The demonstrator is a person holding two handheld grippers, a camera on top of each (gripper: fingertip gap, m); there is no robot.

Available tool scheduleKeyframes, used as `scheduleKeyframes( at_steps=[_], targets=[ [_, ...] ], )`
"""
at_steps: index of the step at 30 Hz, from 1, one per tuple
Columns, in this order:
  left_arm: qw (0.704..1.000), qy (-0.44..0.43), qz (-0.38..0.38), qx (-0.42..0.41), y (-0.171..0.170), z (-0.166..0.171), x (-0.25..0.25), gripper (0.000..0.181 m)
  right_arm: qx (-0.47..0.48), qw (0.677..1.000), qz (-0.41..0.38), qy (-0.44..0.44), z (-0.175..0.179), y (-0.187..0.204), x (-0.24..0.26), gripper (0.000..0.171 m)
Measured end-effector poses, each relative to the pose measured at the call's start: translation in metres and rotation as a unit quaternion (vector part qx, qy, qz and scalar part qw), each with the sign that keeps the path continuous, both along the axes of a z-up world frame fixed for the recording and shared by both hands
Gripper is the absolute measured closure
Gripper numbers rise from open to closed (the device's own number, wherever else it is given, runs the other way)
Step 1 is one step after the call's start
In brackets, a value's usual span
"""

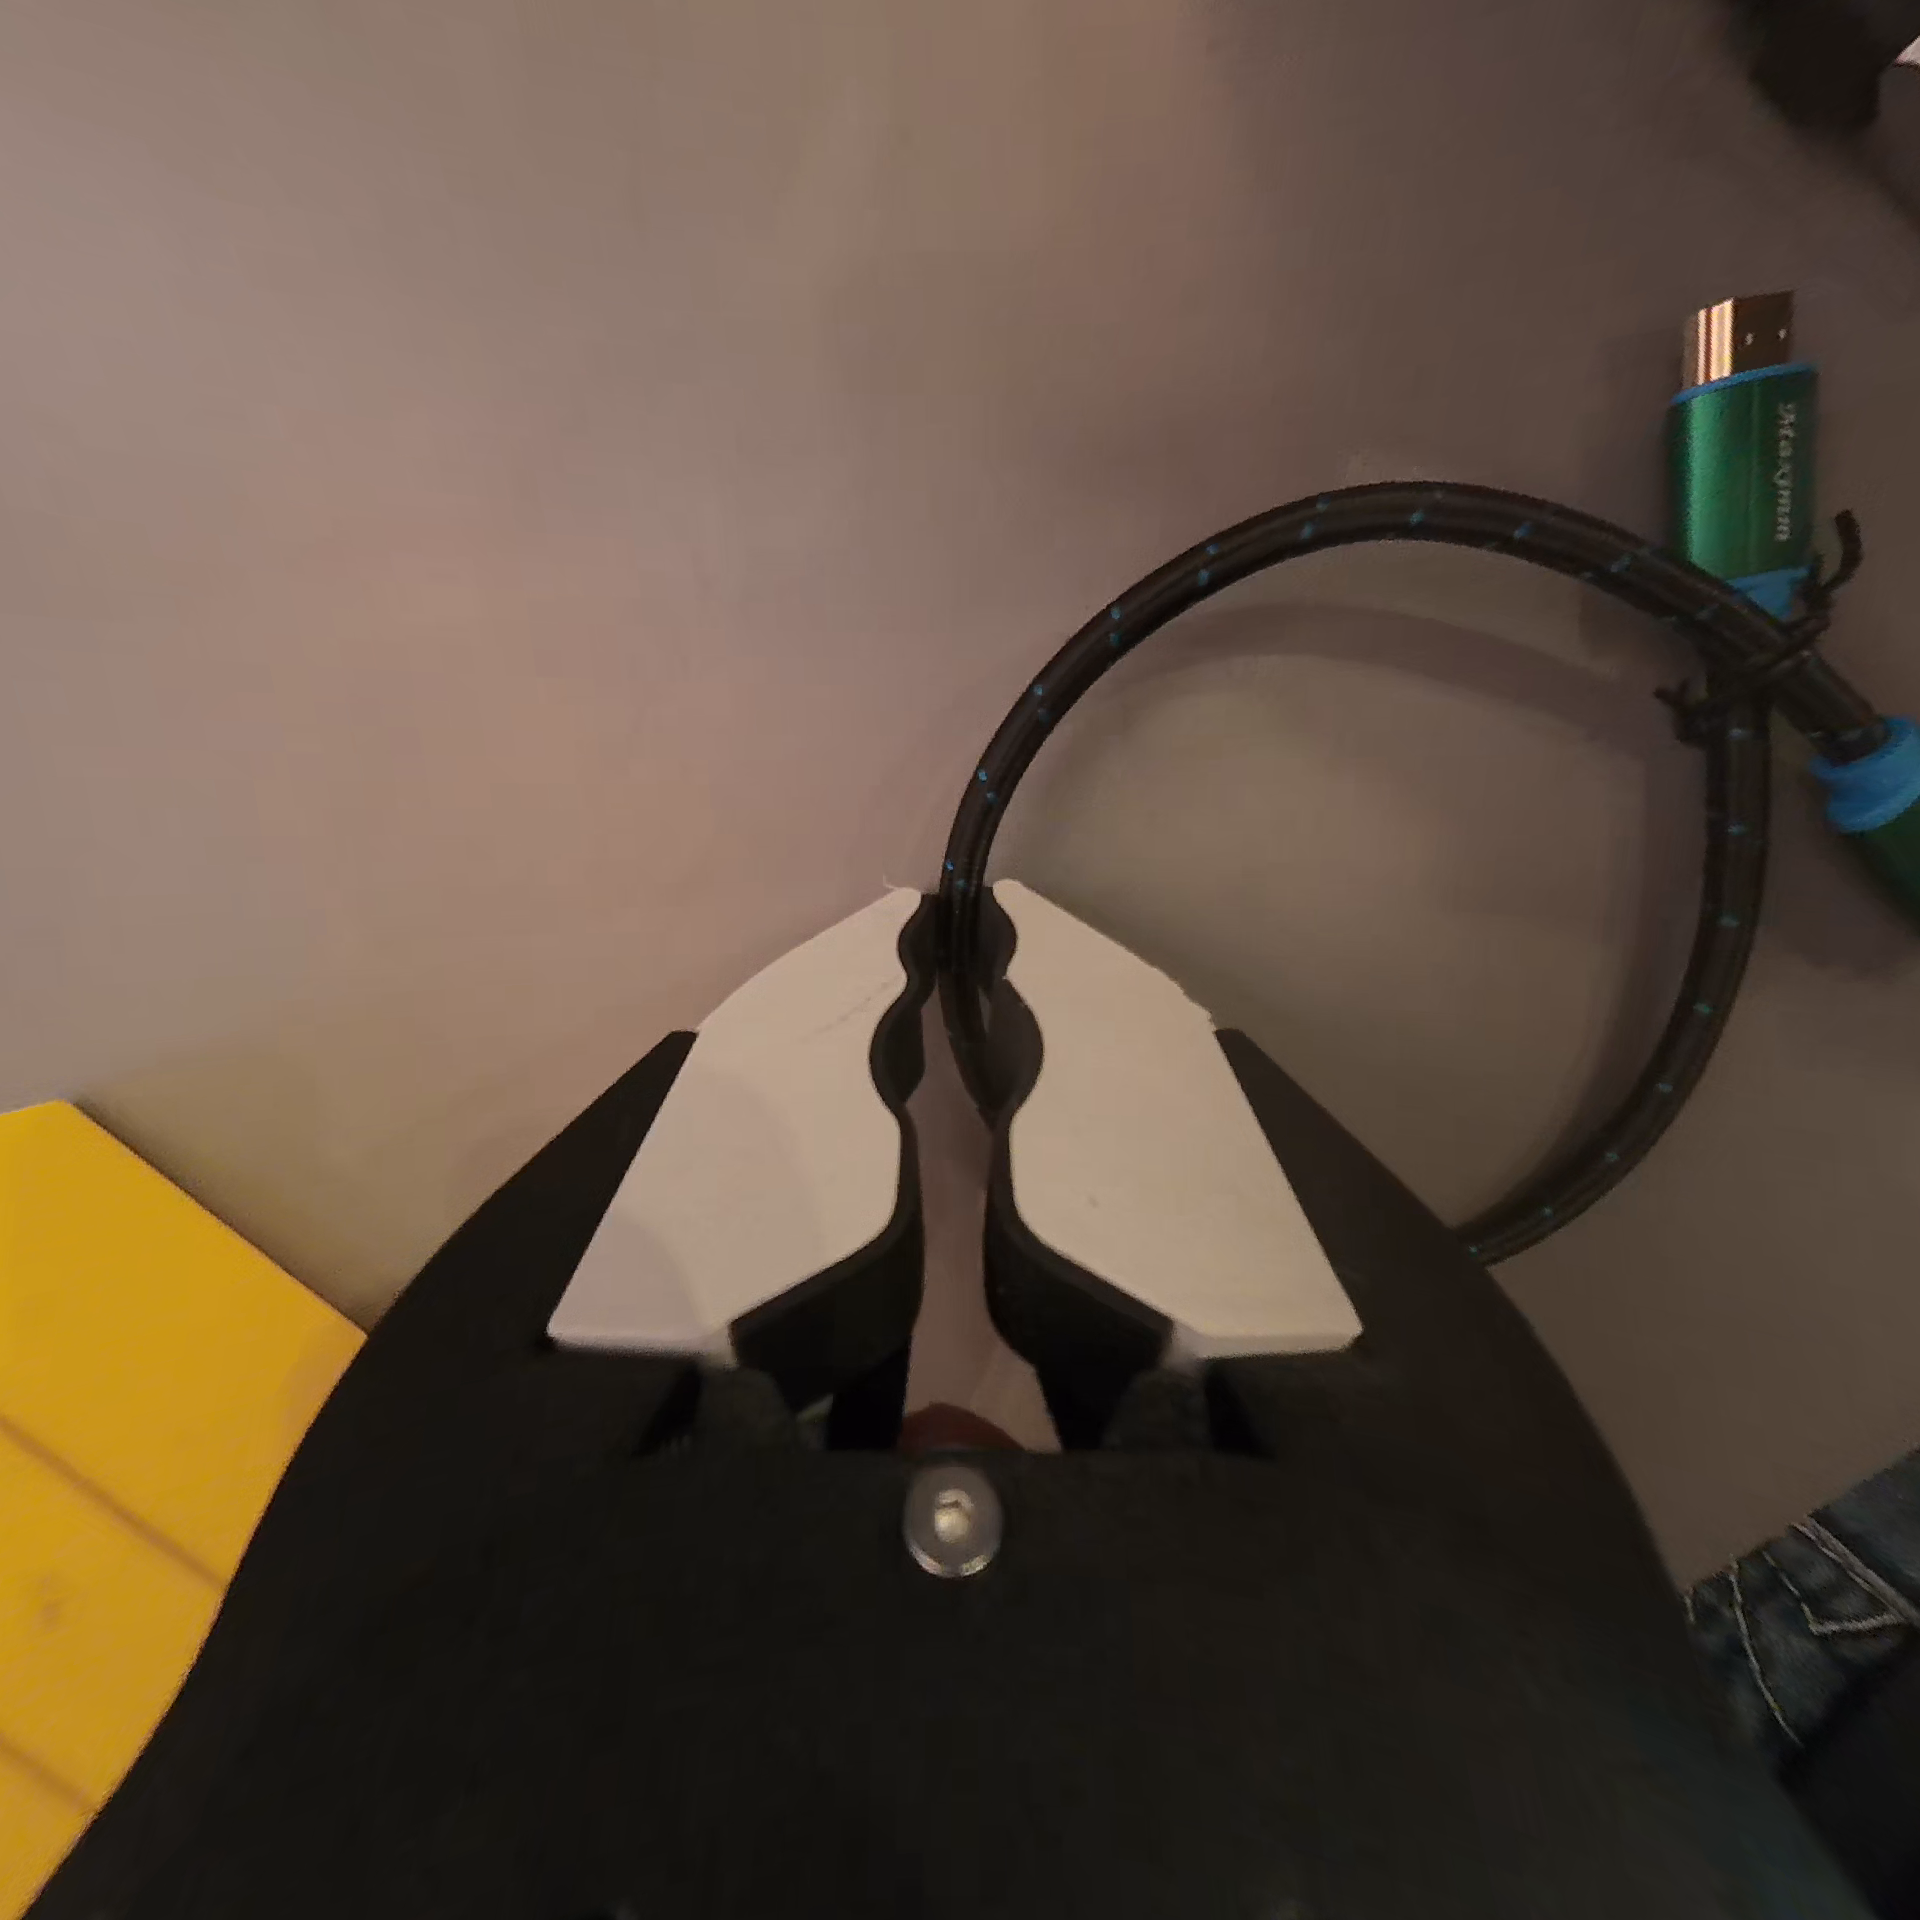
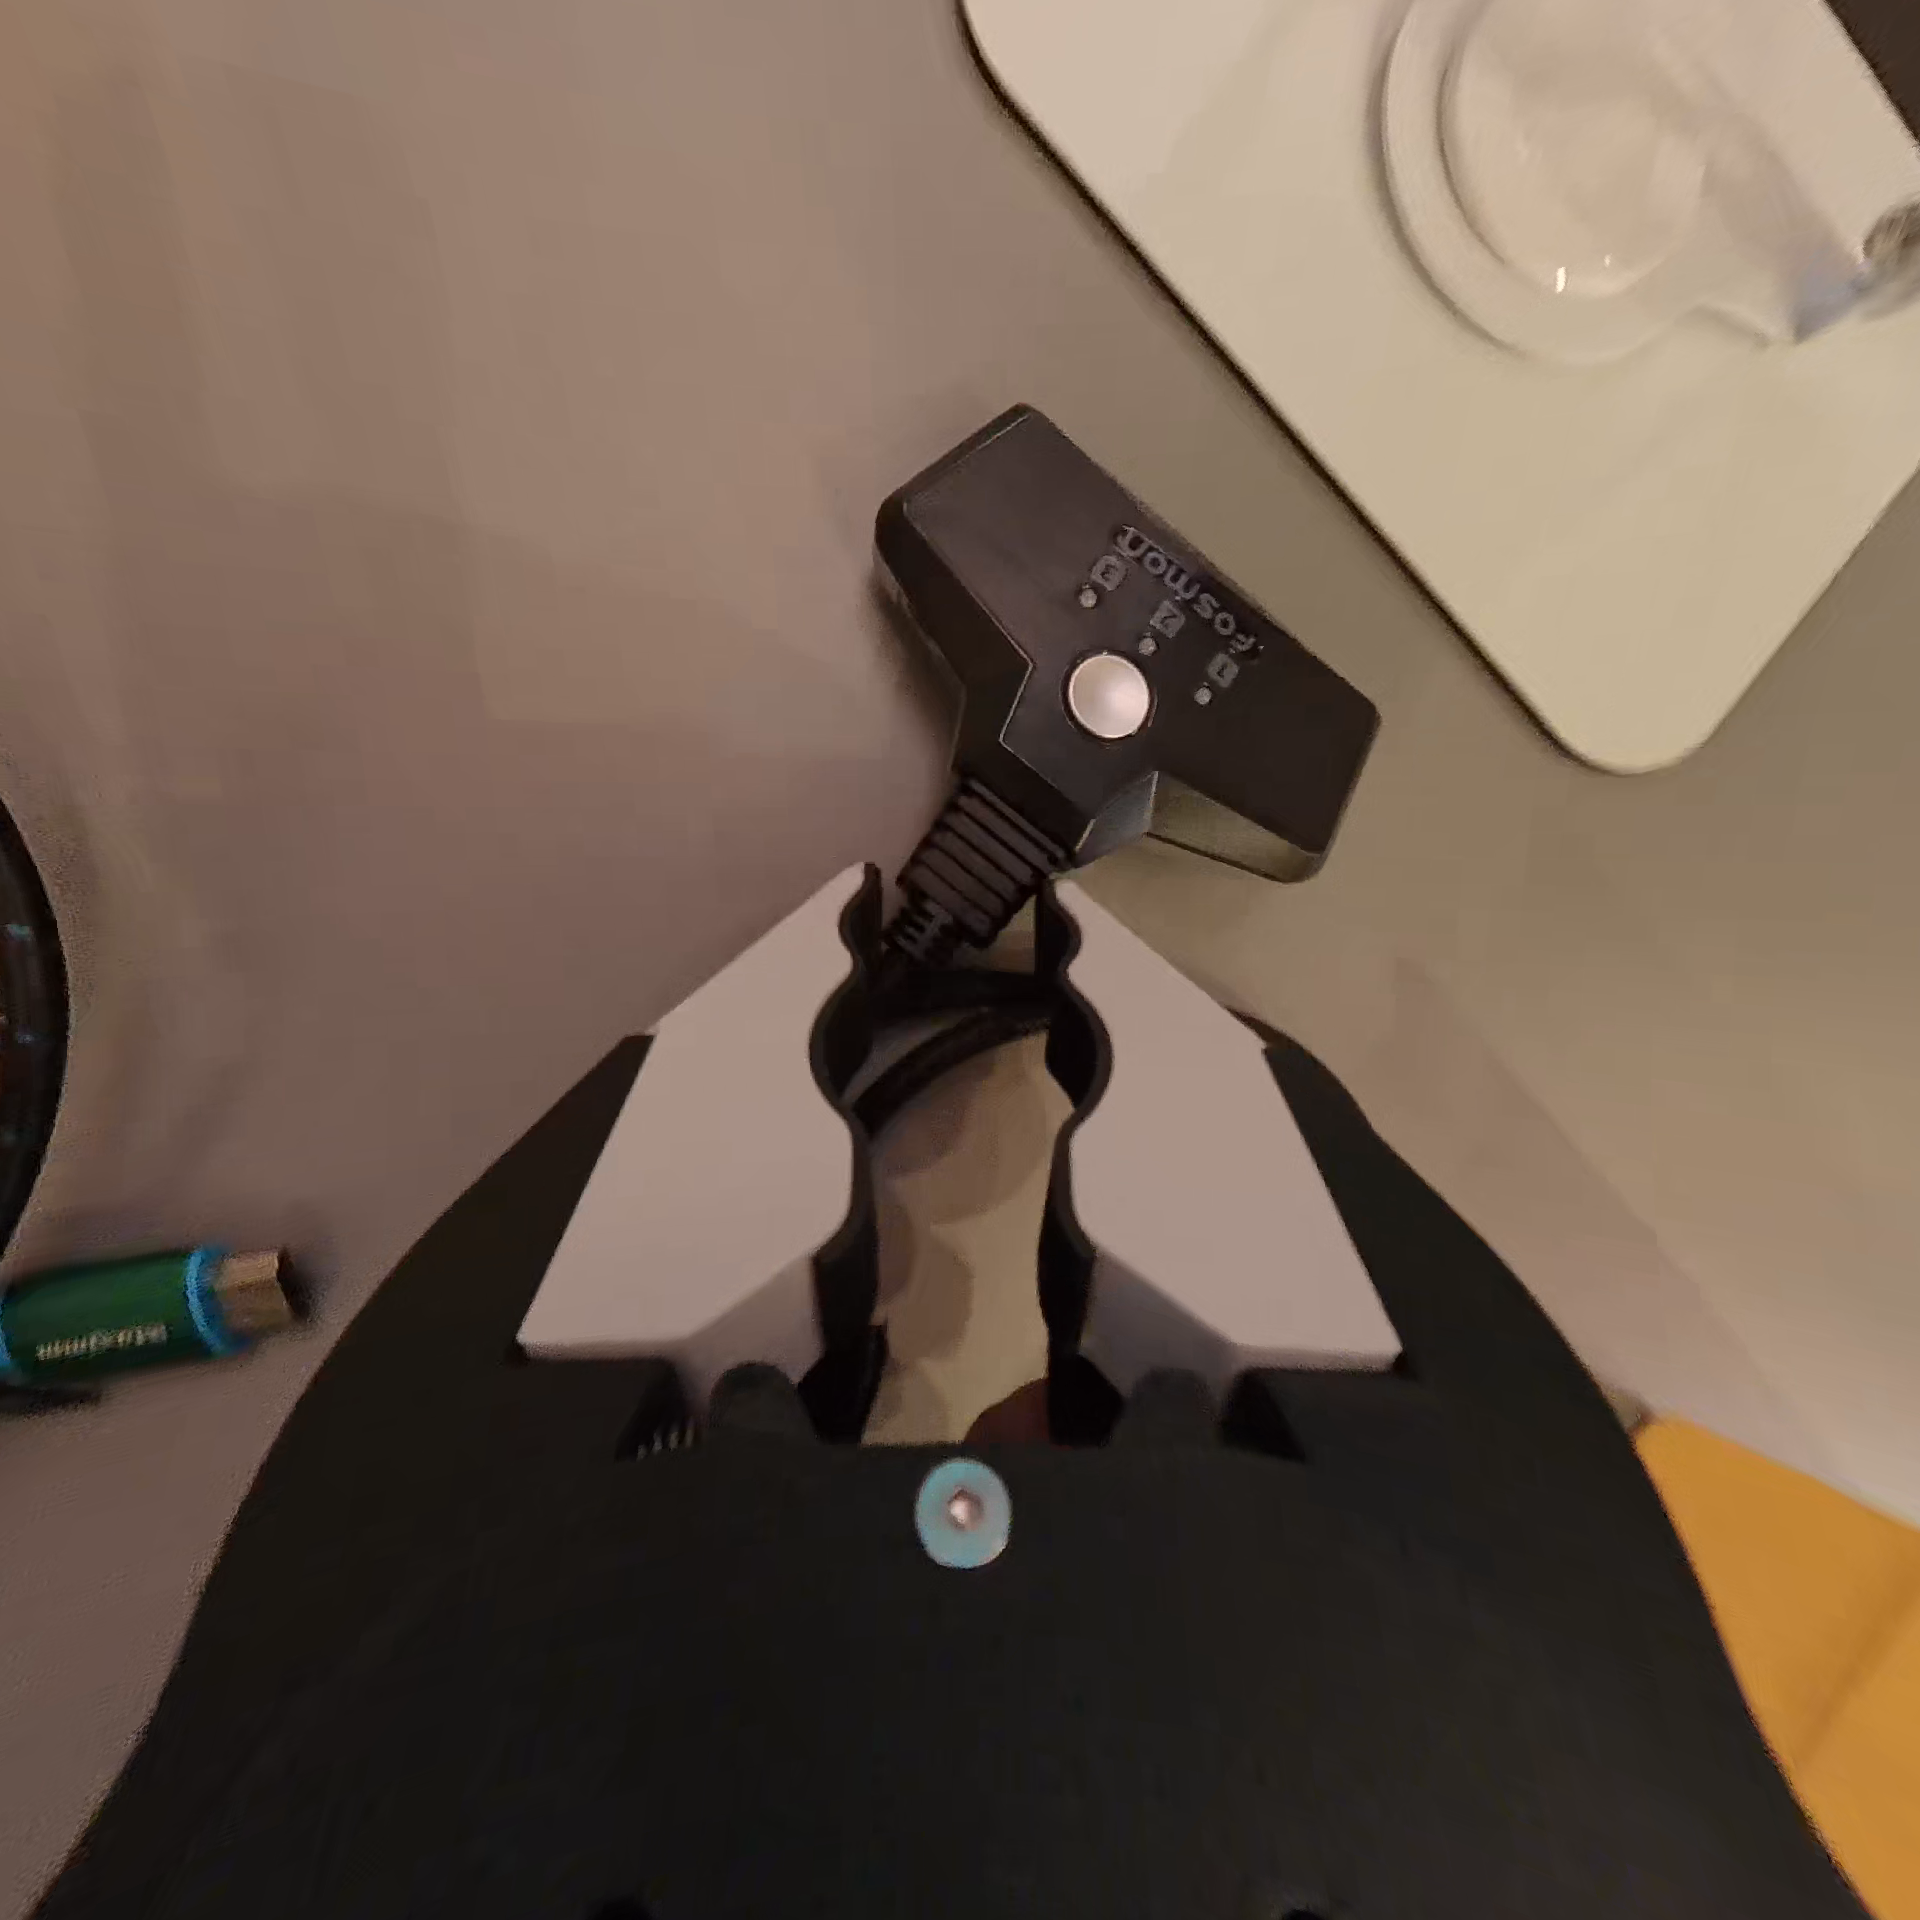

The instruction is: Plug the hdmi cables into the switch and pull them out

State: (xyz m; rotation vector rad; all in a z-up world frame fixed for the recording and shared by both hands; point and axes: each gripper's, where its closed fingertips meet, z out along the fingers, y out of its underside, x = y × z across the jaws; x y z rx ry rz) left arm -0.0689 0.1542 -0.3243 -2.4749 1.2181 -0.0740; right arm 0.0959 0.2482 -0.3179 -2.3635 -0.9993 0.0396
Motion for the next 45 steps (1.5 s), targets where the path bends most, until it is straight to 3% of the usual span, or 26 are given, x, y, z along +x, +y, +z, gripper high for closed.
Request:
scheduleKeyframes(
  at_steps=[3, 7, 12, 17, 19, 21, 24, 26, 27, 31, 34, 35, 39, 42, 45],
  targets=[
    [1.0, -0.004, 0.003, 0.0, -0.001, 0.0, -0.001, 0.175, -0.001, 0.999, 0.036, 0.017, -0.001, 0.002, -0.014, 0.147],
    [1.0, -0.019, 0.017, 0.002, 0.004, 0.0, -0.004, 0.172, -0.012, 0.989, 0.146, 0.002, 0.002, -0.018, -0.026, 0.151],
    [0.997, -0.074, 0.029, 0.019, 0.008, 0.015, 0.002, 0.141, -0.019, 0.96, 0.279, 0.01, 0.013, -0.053, -0.031, 0.152],
    [0.987, -0.156, 0.001, 0.025, 0.001, 0.048, 0.022, 0.104, 0.036, 0.923, 0.378, 0.055, 0.046, -0.081, -0.041, 0.152],
    [0.965, -0.262, -0.006, -0.019, -0.007, 0.065, 0.041, 0.097, 0.067, 0.907, 0.408, 0.075, 0.062, -0.092, -0.046, 0.152],
    [0.915, -0.39, -0.022, -0.105, -0.023, 0.088, 0.06, 0.091, 0.084, 0.893, 0.436, 0.072, 0.071, -0.103, -0.046, 0.152],
    [0.845, -0.485, -0.037, -0.221, -0.044, 0.105, 0.071, 0.114, 0.094, 0.875, 0.471, 0.056, 0.077, -0.118, -0.047, 0.152],
    [0.843, -0.481, -0.043, -0.235, -0.051, 0.099, 0.074, 0.131, 0.097, 0.866, 0.488, 0.043, 0.077, -0.125, -0.048, 0.152],
    [0.851, -0.47, -0.043, -0.231, -0.052, 0.094, 0.073, 0.145, 0.1, 0.864, 0.493, 0.031, 0.076, -0.127, -0.047, 0.152],
    [0.839, -0.495, -0.01, -0.227, -0.049, 0.094, 0.074, 0.157, 0.143, 0.869, 0.473, -0.023, 0.07, -0.119, -0.046, 0.148],
    [0.837, -0.507, 0.016, -0.205, -0.044, 0.099, 0.077, 0.161, 0.181, 0.886, 0.423, -0.053, 0.066, -0.108, -0.048, 0.106],
    [0.832, -0.516, 0.023, -0.202, -0.044, 0.101, 0.078, 0.161, 0.203, 0.892, 0.398, -0.07, 0.067, -0.102, -0.048, 0.101],
    [0.817, -0.544, 0.048, -0.185, -0.043, 0.111, 0.085, 0.161, 0.301, 0.906, 0.276, -0.108, 0.078, -0.092, -0.05, 0.101],
    [0.797, -0.57, 0.065, -0.19, -0.044, 0.117, 0.089, 0.161, 0.393, 0.879, 0.221, -0.158, 0.09, -0.094, -0.051, 0.099],
    [0.779, -0.588, 0.075, -0.205, -0.049, 0.12, 0.096, 0.161, 0.492, 0.817, 0.208, -0.216, 0.105, -0.092, -0.058, 0.114]
  ],
)
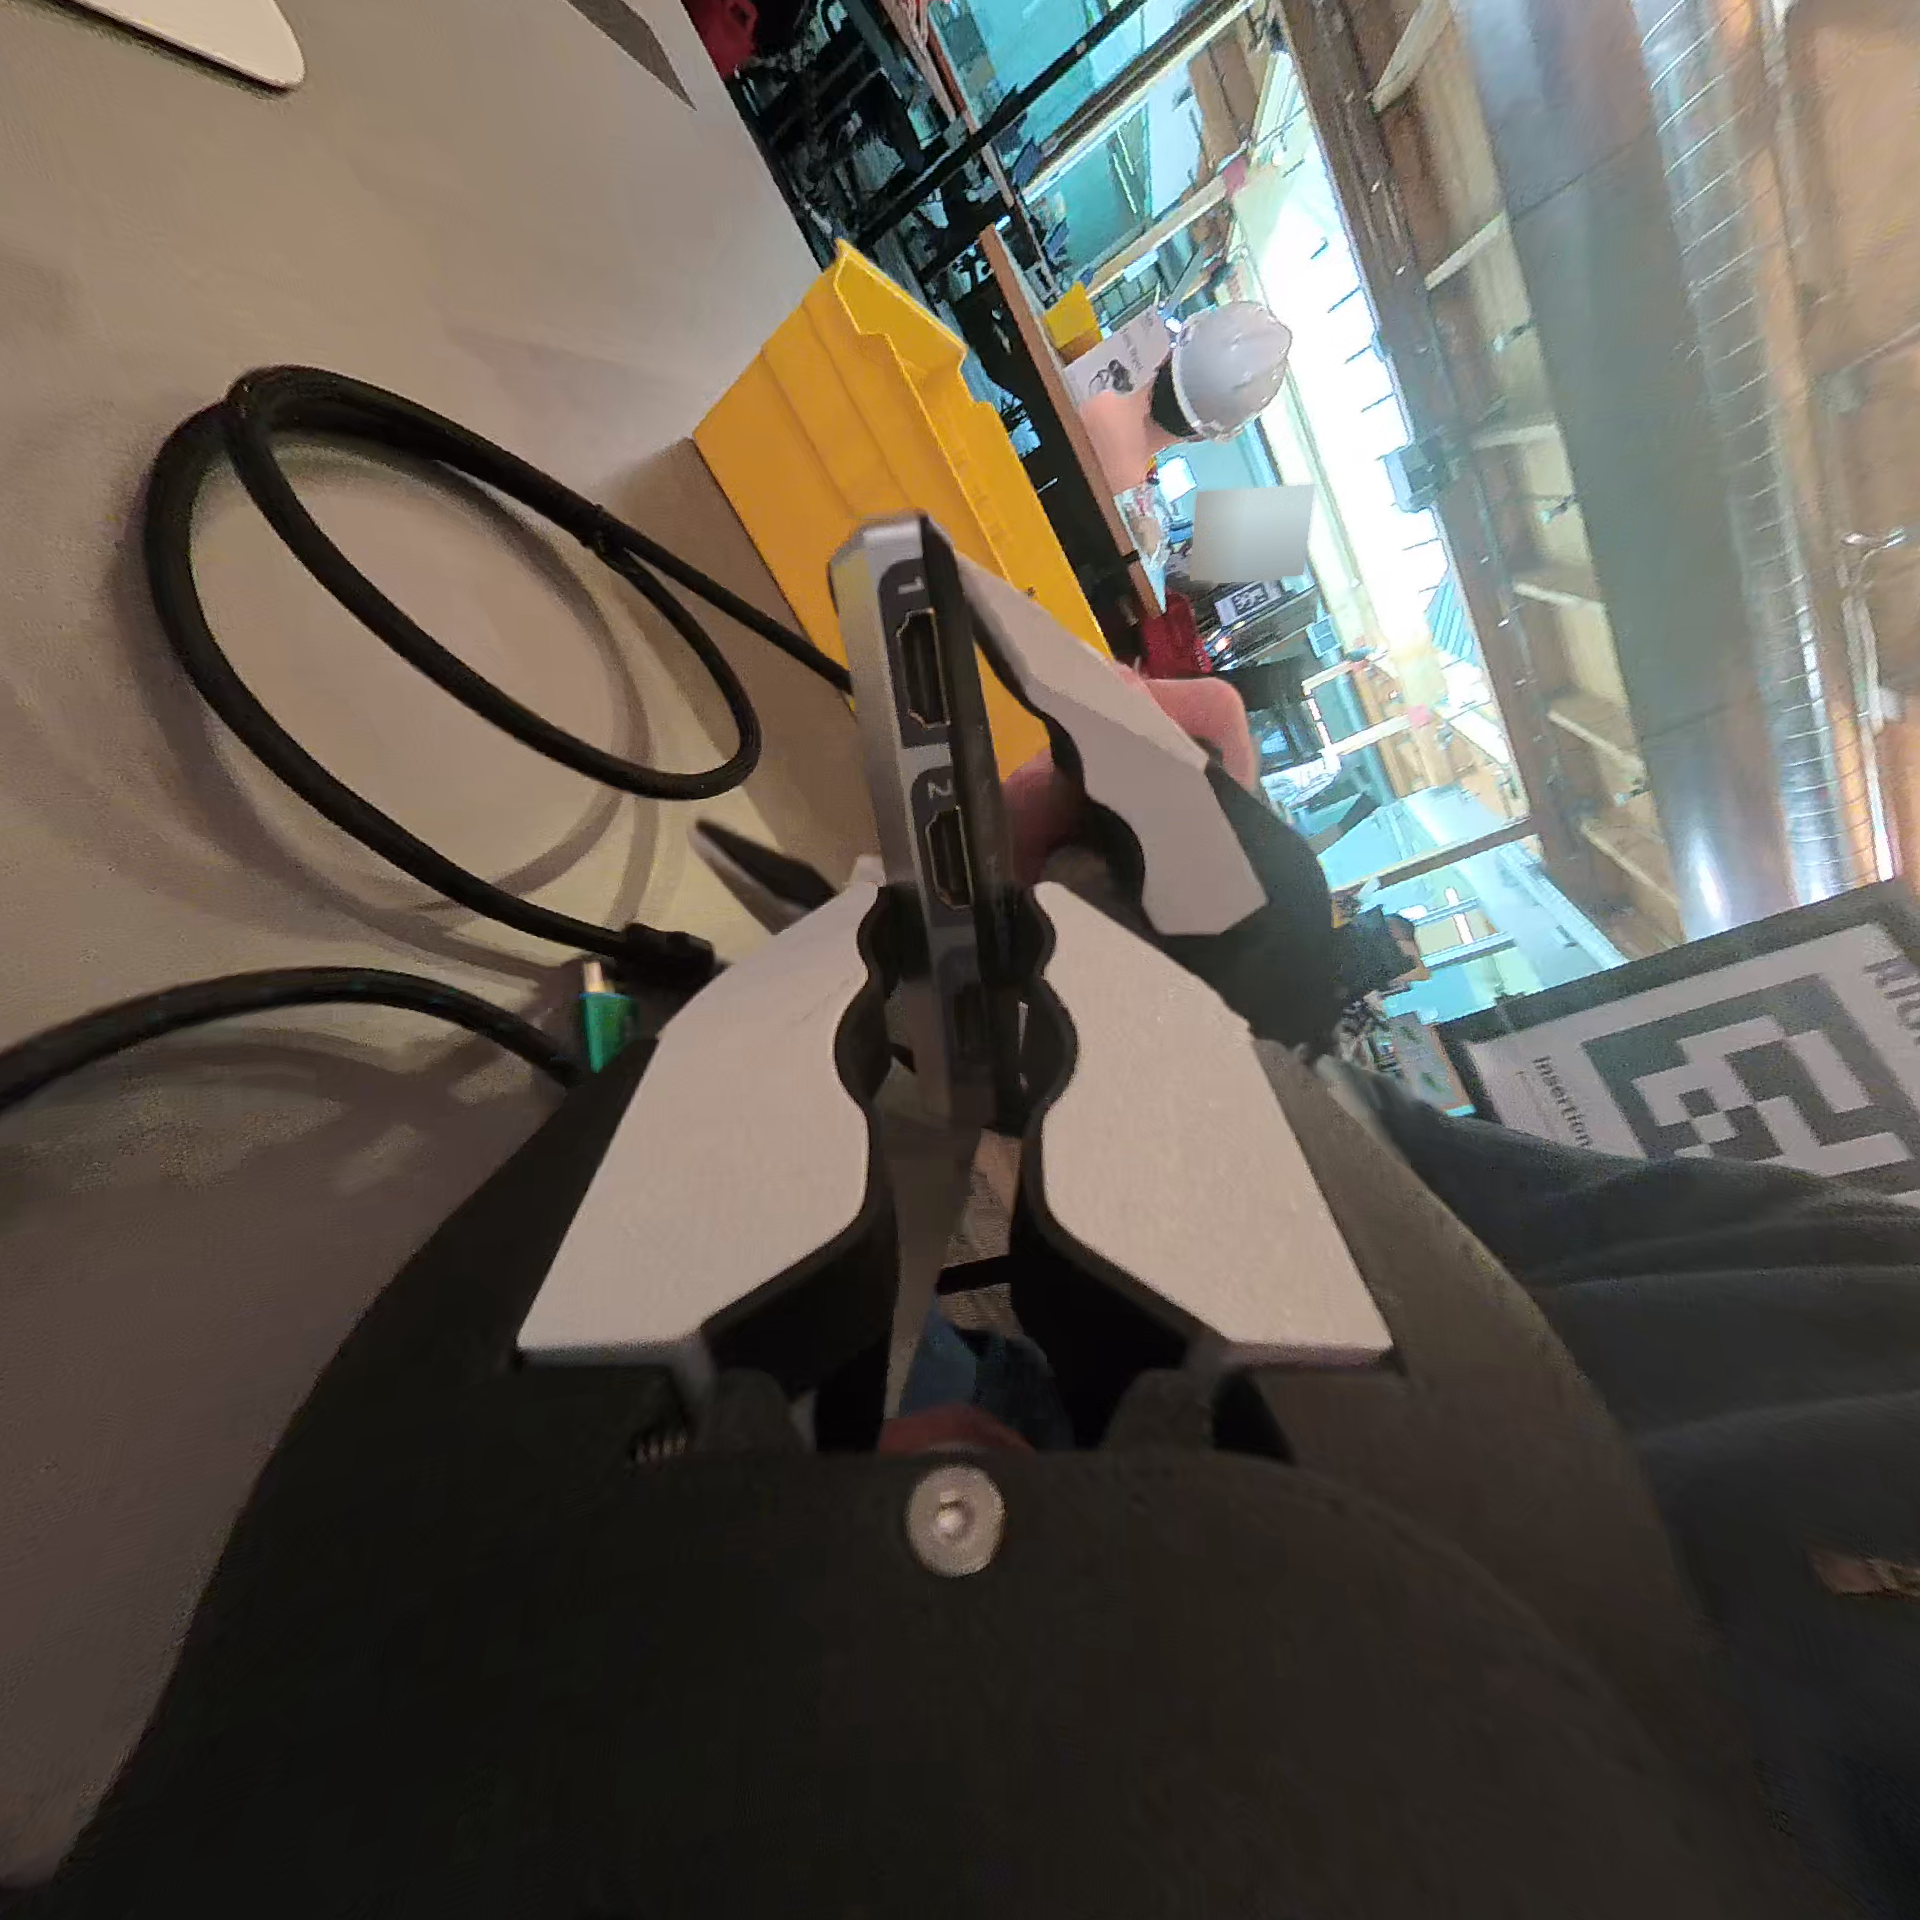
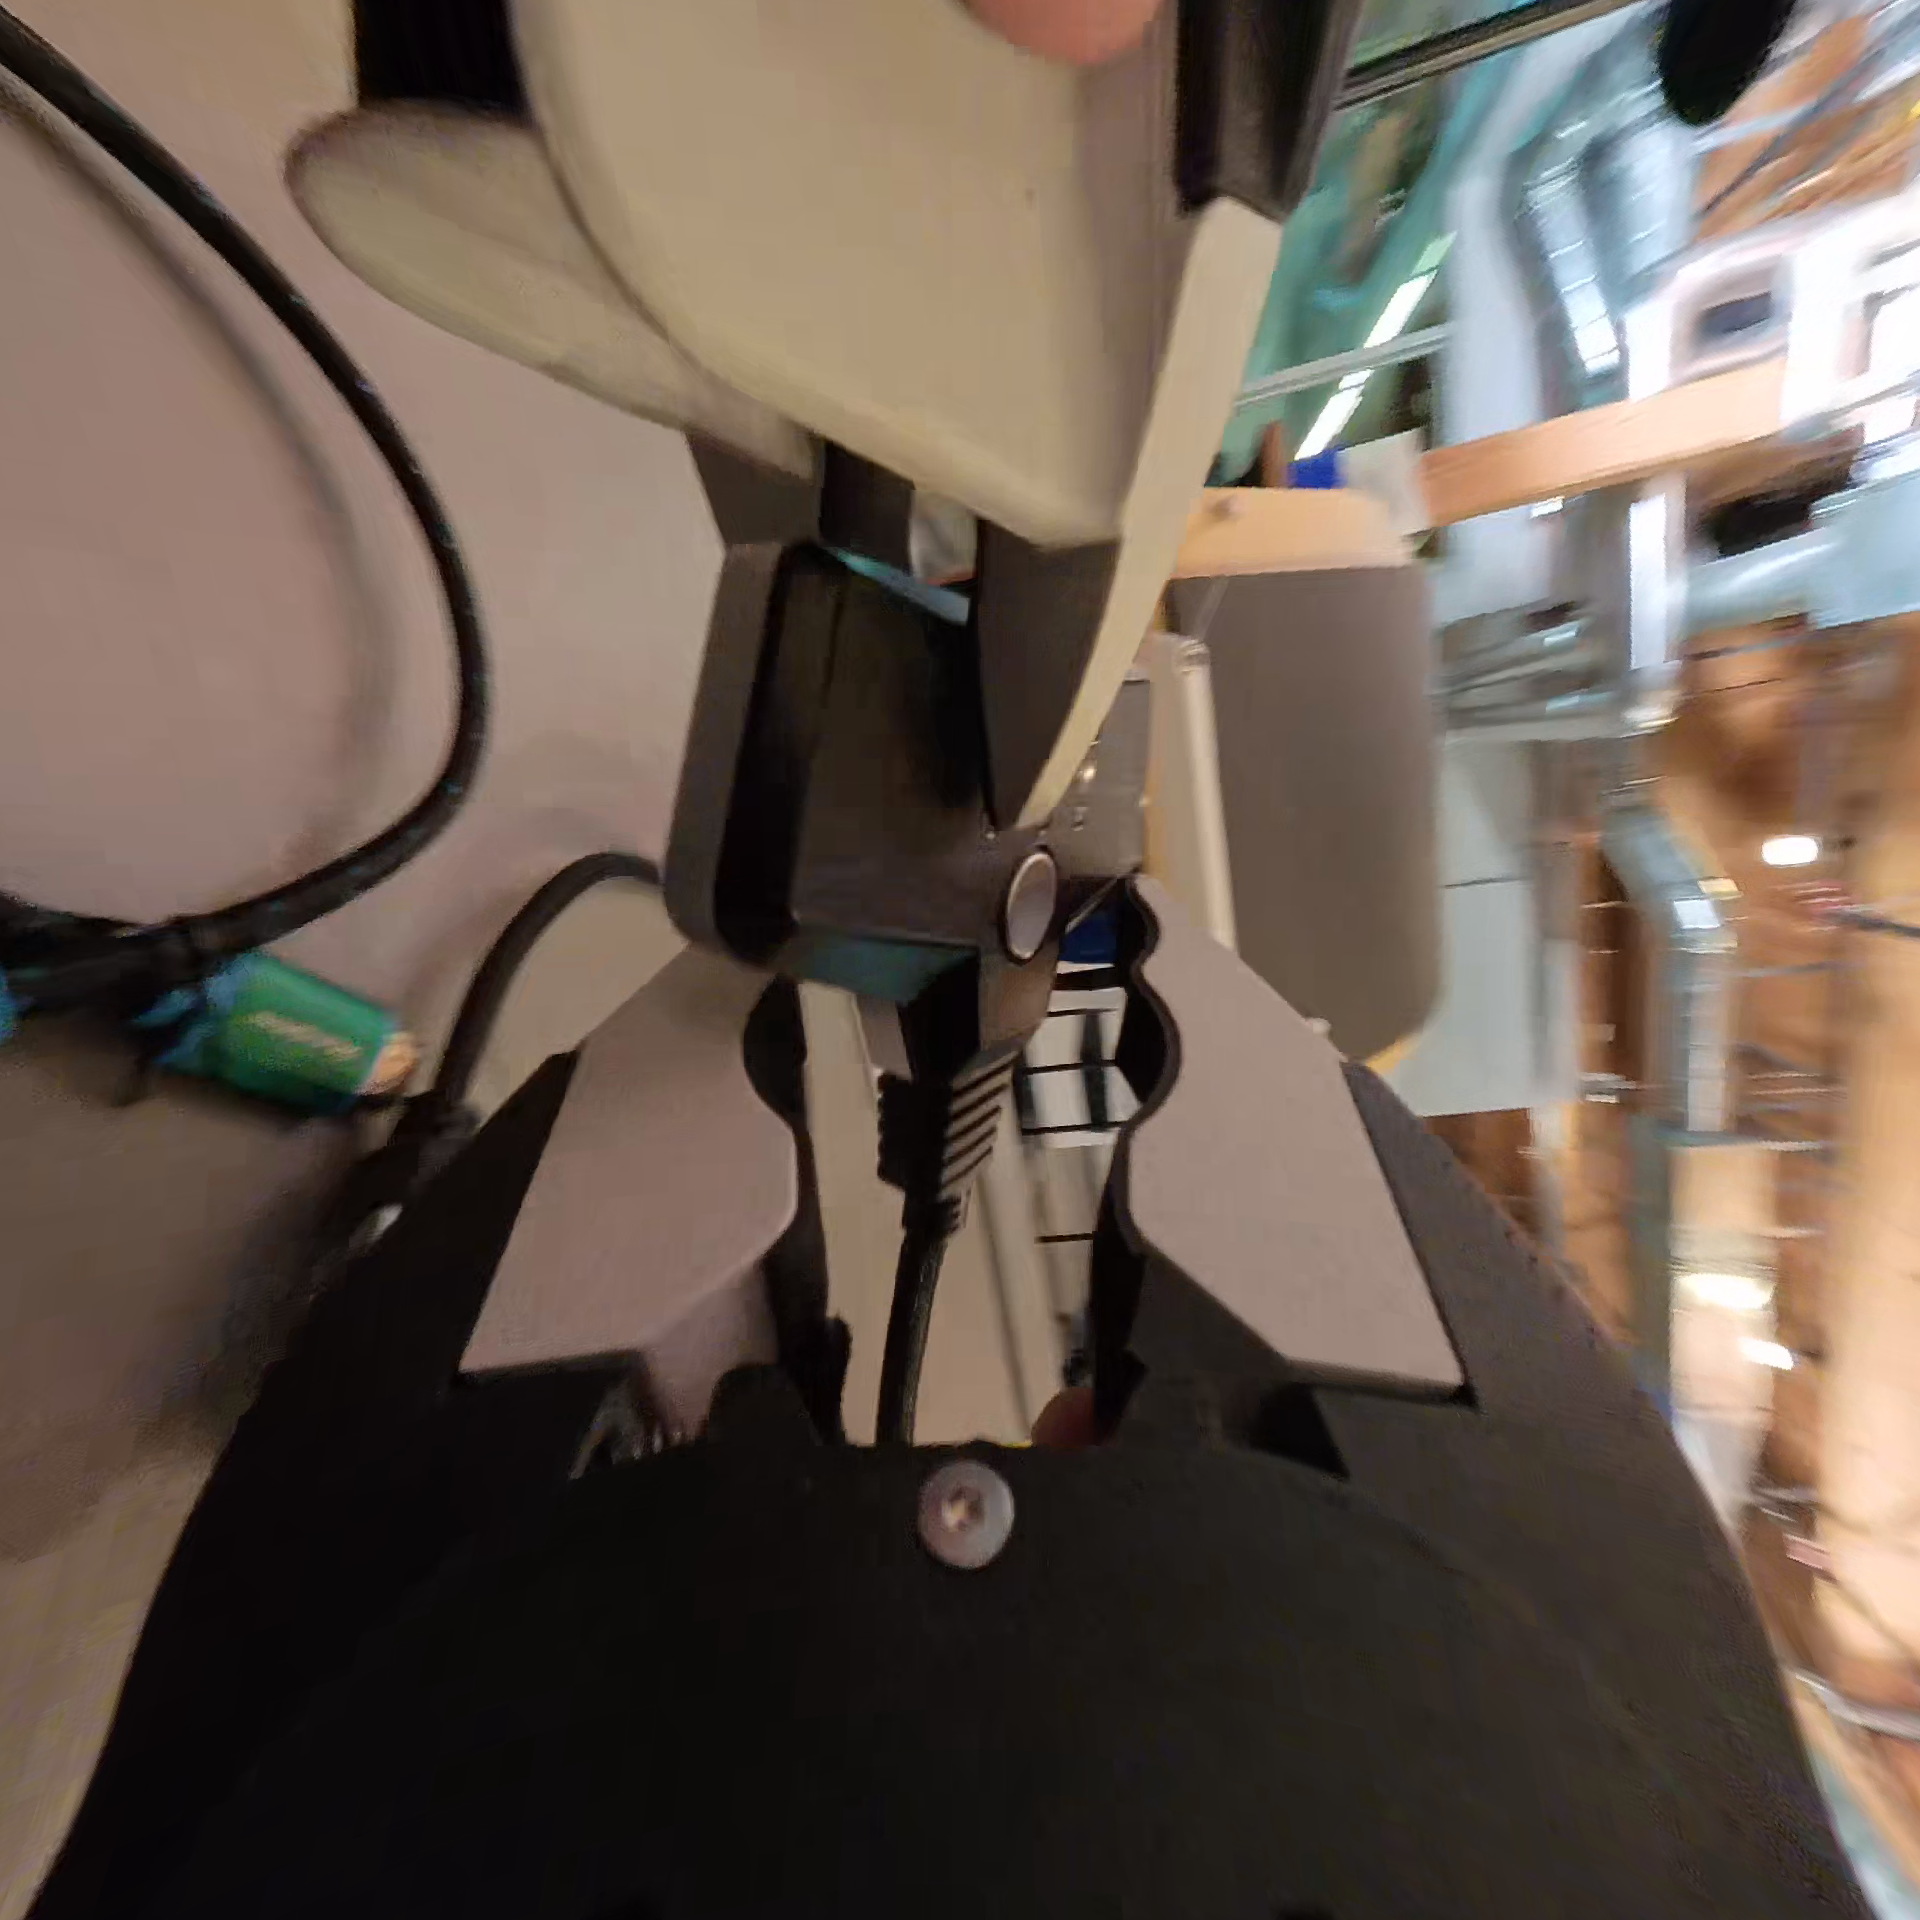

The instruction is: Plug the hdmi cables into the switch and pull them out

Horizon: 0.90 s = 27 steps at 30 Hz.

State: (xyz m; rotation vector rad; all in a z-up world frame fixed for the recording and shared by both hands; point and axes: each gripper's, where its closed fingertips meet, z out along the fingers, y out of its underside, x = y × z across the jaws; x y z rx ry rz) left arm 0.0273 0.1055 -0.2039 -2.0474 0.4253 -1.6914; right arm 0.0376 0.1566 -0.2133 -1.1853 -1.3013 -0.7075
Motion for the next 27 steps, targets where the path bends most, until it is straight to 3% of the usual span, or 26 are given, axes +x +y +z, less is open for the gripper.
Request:
scheduleKeyframes(
  at_steps=[5, 9, 15, 18, 21, 24, 26, 27],
  targets=[
    [0.999, -0.034, 0.016, -0.027, -0.004, 0.009, 0.004, 0.158, 0.076, 0.996, 0.036, -0.001, 0.02, 0.002, -0.001, 0.147],
    [0.998, -0.062, 0.0, 0.001, -0.004, 0.024, 0.004, 0.15, 0.013, 0.993, 0.102, 0.06, 0.026, 0.001, 0.0, 0.15],
    [0.987, -0.014, 0.012, 0.161, 0.005, 0.052, -0.014, 0.137, -0.078, 0.968, 0.166, 0.171, 0.044, 0.001, 0.013, 0.15],
    [0.944, 0.096, 0.018, 0.315, 0.008, 0.052, -0.017, 0.117, -0.154, 0.946, 0.227, 0.173, 0.037, -0.013, 0.004, 0.149],
    [0.85, 0.216, 0.012, 0.481, 0.005, 0.05, -0.013, 0.107, -0.213, 0.921, 0.269, 0.183, 0.034, -0.027, -0.004, 0.149],
    [0.782, 0.303, -0.023, 0.545, 0.003, 0.033, -0.01, 0.124, -0.253, 0.896, 0.308, 0.197, 0.038, -0.042, -0.012, 0.149],
    [0.773, 0.307, -0.033, 0.555, -0.001, 0.03, -0.007, 0.15, -0.27, 0.887, 0.324, 0.19, 0.038, -0.05, -0.016, 0.15],
    [0.772, 0.307, -0.031, 0.556, -0.002, 0.03, -0.008, 0.151, -0.275, 0.886, 0.326, 0.183, 0.037, -0.051, -0.017, 0.149]
  ],
)
